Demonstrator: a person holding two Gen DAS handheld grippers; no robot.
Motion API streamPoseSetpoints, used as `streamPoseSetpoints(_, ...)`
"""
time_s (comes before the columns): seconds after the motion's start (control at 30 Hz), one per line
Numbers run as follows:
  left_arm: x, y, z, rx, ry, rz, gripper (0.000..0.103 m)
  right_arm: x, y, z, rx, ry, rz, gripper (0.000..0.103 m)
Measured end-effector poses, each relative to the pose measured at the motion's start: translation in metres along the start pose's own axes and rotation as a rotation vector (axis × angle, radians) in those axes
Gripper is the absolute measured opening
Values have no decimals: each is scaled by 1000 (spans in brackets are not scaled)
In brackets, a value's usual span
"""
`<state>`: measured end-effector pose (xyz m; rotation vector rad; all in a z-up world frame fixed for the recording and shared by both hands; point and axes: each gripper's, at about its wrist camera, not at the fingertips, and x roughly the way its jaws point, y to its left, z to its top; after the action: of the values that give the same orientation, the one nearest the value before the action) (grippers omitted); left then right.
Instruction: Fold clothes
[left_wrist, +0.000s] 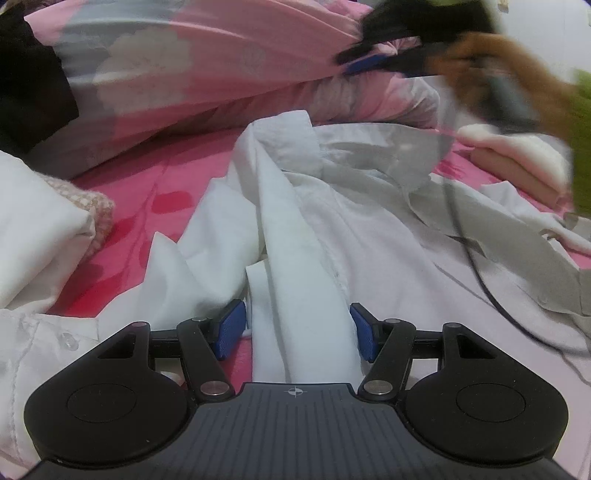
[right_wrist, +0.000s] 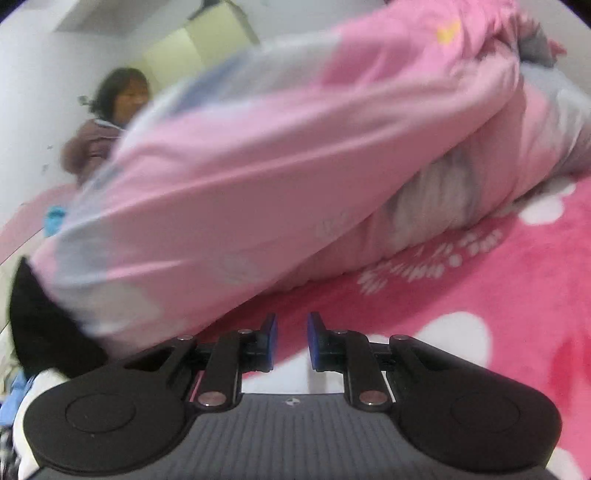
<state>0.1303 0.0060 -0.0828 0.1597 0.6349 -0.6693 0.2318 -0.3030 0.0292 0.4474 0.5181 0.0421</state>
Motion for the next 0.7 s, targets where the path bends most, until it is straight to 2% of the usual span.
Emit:
streamPoseSetpoints(0.13,0,0,1,1,-9,14,61,-97,-7,-10,-12,-3,24,19)
streamPoseSetpoints(0.2,-1,0,1,-3,-16,21,61,-163,-5,-14,-30,-37,28,19)
streamPoseSetpoints(0.33,-3,1,1,-13,-26,30,61,-286,2,-33,-105,-100,-75,19)
streamPoseSetpoints(0.37,-4,2,1,-16,-29,31,61,-301,1,-41,-115,-98,-100,20)
streamPoseSetpoints(0.47,-5,3,2,-29,-31,40,61,-297,-12,-74,-113,-41,-162,25)
streamPoseSetpoints(0.53,-6,4,1,-35,-35,49,61,-295,-21,-96,-111,-2,-204,37)
streamPoseSetpoints(0.7,-9,5,-3,-47,-37,70,61,-289,-42,-151,-107,93,-307,37)
